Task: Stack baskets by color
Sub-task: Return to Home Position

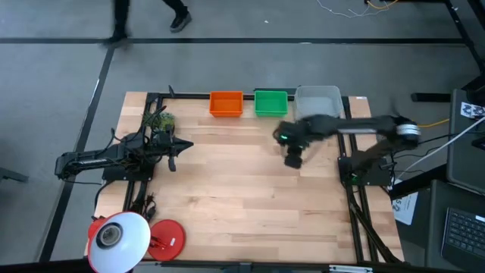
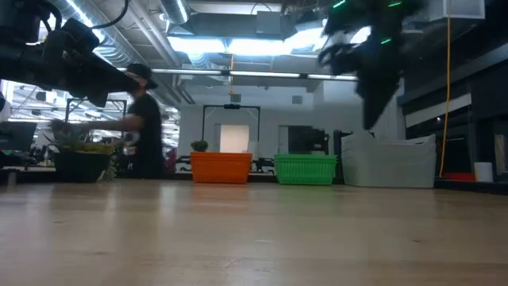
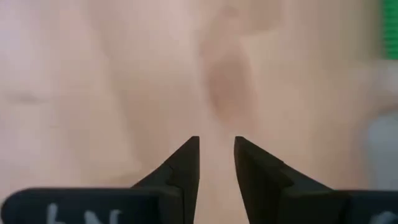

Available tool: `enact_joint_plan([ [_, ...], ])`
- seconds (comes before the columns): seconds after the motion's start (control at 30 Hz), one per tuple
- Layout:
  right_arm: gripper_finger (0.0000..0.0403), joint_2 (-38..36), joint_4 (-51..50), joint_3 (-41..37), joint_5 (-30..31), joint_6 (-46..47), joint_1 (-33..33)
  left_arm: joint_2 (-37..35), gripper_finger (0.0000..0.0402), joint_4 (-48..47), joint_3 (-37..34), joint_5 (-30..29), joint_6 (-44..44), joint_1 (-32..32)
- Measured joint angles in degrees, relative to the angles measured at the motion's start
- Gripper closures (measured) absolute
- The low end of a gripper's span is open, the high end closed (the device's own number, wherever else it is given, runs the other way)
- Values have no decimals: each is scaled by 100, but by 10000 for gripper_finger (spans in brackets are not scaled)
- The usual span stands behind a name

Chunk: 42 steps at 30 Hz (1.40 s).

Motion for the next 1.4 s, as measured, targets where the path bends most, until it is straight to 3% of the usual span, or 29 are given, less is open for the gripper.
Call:
enact_joint_plan([
  [0.13,303,-1691,1495,-1462,-840,404,56,-1,401,0,0,0,0,1],
  [0.23,303,-2947,2136,-2315,-1104,677,87,-1,401,0,0,1,0,1],
  [0.4,303,-5088,2878,-3625,-984,1119,203,-1,401,1,0,0,0,0],
  [0.6,303,-7248,3786,-4615,-645,2752,485,-1,401,1,0,0,0,0],
  [0.7,303,-7986,4530,-4992,-622,2311,621,-1,401,2,0,0,0,1],
  [0.83,303,-8390,4826,-5322,-670,928,834,1,401,0,0,2,2,1],
  [1.07,303,-8389,5845,-5900,-796,137,1087,-1,401,23,-4,-9,0,-1],
  [1.17,303,-8395,6388,-6229,-877,202,1177,-1,401,28,-4,-9,0,1],
  [1.4,303,-8386,6165,-6280,-884,197,1262,-1,401,53,-4,-16,1,0],
])
